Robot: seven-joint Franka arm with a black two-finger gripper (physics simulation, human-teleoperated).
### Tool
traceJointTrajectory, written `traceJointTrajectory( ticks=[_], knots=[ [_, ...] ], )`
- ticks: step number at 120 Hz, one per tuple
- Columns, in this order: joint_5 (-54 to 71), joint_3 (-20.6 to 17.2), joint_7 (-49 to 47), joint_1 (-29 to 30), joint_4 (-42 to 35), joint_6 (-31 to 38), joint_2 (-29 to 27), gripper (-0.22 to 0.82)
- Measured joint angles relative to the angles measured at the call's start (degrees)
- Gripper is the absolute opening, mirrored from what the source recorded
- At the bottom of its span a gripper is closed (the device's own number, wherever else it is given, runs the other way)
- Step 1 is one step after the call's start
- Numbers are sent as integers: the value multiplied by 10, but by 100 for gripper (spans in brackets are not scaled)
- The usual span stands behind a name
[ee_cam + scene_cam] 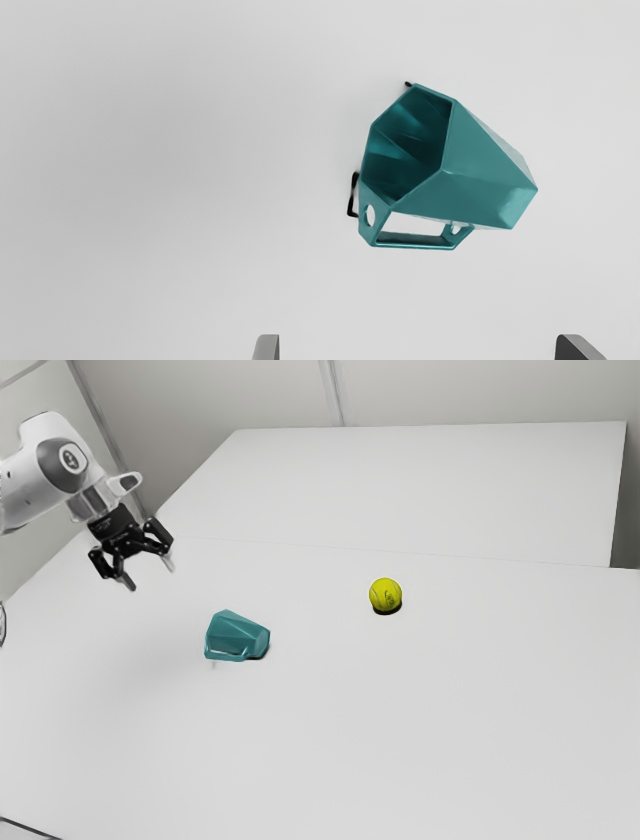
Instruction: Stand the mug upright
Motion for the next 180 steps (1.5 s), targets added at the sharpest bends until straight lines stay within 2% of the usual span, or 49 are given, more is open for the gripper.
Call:
traceJointTrajectory(
  ticks=[21,41,62,108,112,127,139,160,180],
  knots=[
    [-62,0,24,16,15,13,74,60],
    [-126,-3,48,18,16,31,114,60],
    [-189,-7,68,18,13,41,140,60],
    [-270,-41,96,18,0,54,169,60],
    [-271,-43,98,18,0,55,169,55],
    [-260,-43,103,18,3,56,170,22],
    [-253,-44,106,18,4,57,169,4],
    [-247,-51,109,18,7,58,167,-6],
    [-234,-76,106,17,18,59,162,-14]
  ],
)
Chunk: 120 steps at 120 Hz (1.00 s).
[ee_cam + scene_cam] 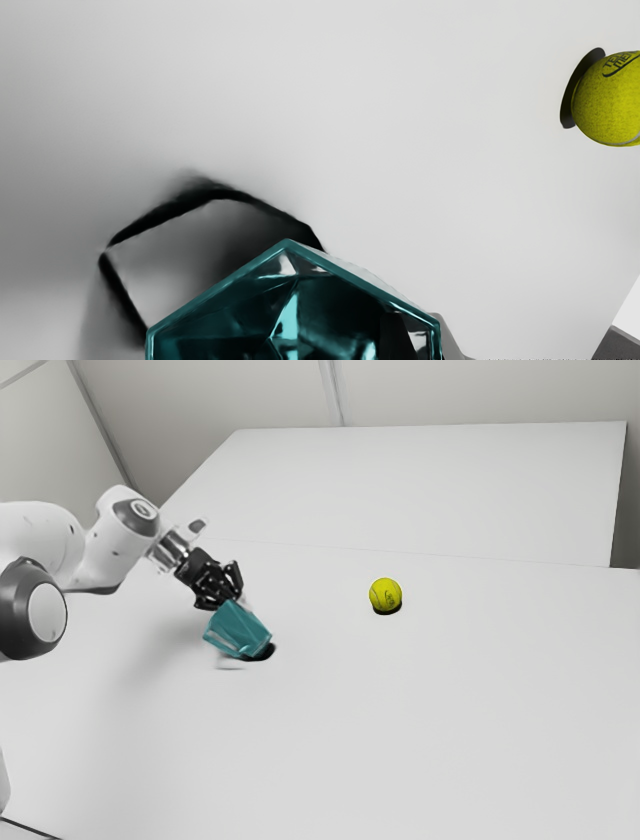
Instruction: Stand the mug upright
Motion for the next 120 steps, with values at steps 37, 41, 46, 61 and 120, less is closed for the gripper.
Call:
traceJointTrajectory(
  ticks=[37,41,46,61,120],
  knots=[
    [132,-47,-13,-19,-16,37,-68,-17],
    [161,-51,-15,-28,-24,49,-81,-17],
    [201,-56,-20,-38,-36,65,-98,-17],
    [310,-81,-47,-53,-109,125,-157,-17],
    [484,-127,-247,-57,-275,316,-234,-18]
  ],
)
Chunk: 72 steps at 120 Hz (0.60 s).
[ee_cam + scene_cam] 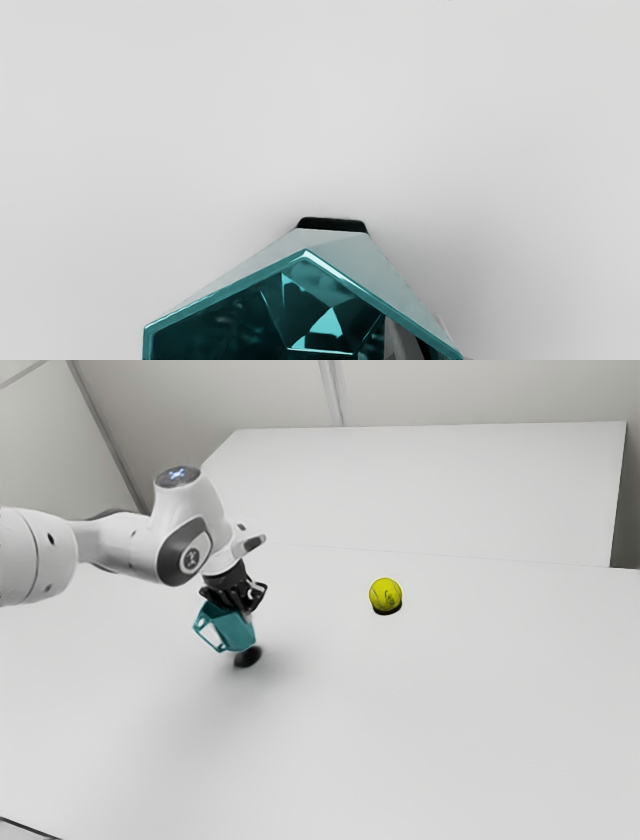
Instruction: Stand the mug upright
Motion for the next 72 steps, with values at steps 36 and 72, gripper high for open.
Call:
traceJointTrajectory(
  ticks=[36,72],
  knots=[
    [4,0,-73,1,-3,34,35,-18],
    [3,-1,-111,1,-2,37,33,31]
  ],
)
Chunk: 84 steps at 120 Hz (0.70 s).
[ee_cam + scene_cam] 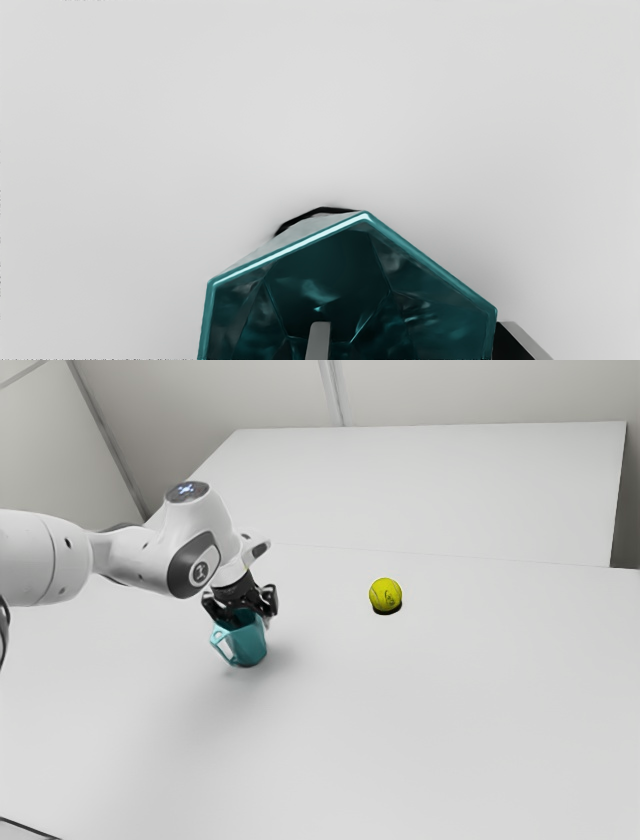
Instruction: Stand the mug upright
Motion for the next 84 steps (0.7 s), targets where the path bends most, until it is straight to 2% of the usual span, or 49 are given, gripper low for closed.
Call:
traceJointTrajectory(
  ticks=[16,36,84],
  knots=[
    [0,-1,-8,0,1,-1,-20,45],
    [-4,-1,-14,-1,11,-19,-55,53],
    [1,-13,23,-10,181,-233,-80,59]
  ],
)
